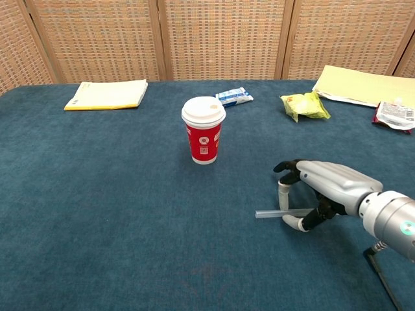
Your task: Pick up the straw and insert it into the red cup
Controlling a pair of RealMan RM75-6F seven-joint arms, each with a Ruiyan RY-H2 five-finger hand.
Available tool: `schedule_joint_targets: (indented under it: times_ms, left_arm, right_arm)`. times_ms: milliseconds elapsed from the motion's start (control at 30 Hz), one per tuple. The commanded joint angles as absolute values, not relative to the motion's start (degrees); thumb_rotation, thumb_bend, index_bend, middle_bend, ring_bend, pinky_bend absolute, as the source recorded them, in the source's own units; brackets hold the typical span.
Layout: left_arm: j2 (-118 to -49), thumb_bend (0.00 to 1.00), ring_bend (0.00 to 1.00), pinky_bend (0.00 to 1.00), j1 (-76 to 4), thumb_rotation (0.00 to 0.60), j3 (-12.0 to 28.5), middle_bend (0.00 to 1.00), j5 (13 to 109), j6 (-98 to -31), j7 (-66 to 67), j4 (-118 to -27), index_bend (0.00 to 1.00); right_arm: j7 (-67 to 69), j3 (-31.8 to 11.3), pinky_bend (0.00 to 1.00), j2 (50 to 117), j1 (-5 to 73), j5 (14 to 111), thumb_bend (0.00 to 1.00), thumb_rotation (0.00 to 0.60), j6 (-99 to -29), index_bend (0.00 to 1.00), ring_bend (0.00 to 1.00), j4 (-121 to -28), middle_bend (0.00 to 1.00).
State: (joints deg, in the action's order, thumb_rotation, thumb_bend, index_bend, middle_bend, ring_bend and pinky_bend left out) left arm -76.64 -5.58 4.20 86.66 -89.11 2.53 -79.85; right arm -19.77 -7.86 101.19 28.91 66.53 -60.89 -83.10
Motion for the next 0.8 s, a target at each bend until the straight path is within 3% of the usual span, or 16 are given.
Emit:
schedule_joint_targets:
  times_ms: [33, 300, 533, 800]
  left_arm:
    - [-76.6, 0.05, 0.00, 0.00, -5.6, 0.600, 4.3, 0.00, 86.5, -89.1, 2.3, -79.8, 0.00]
    - [-76.7, 0.05, 0.00, 0.00, -5.7, 0.600, 4.2, 0.00, 86.3, -88.6, 2.0, -79.3, 0.00]
    - [-76.8, 0.05, 0.00, 0.00, -5.9, 0.600, 4.4, 0.00, 86.4, -88.8, 1.7, -79.2, 0.00]
    - [-77.4, 0.05, 0.00, 0.00, -6.3, 0.600, 4.4, 0.00, 86.0, -87.8, 2.3, -78.9, 0.00]
  right_arm:
    - [-16.0, -9.7, 0.00, 99.5, 28.8, 66.9, 0.58, 0.600, -61.3, 0.59, 0.00, -85.8, 0.19]
    - [-4.7, -16.6, 0.00, 93.6, 28.6, 68.7, 0.58, 0.600, -63.6, 0.59, 0.00, -93.2, 0.19]
    - [9.0, -25.0, 0.00, 89.6, 29.7, 71.6, 0.58, 0.600, -66.5, 0.60, 0.00, -98.0, 0.20]
    - [28.0, -33.5, 0.00, 89.5, 31.1, 67.6, 0.58, 0.600, -66.8, 0.61, 0.00, -102.7, 0.21]
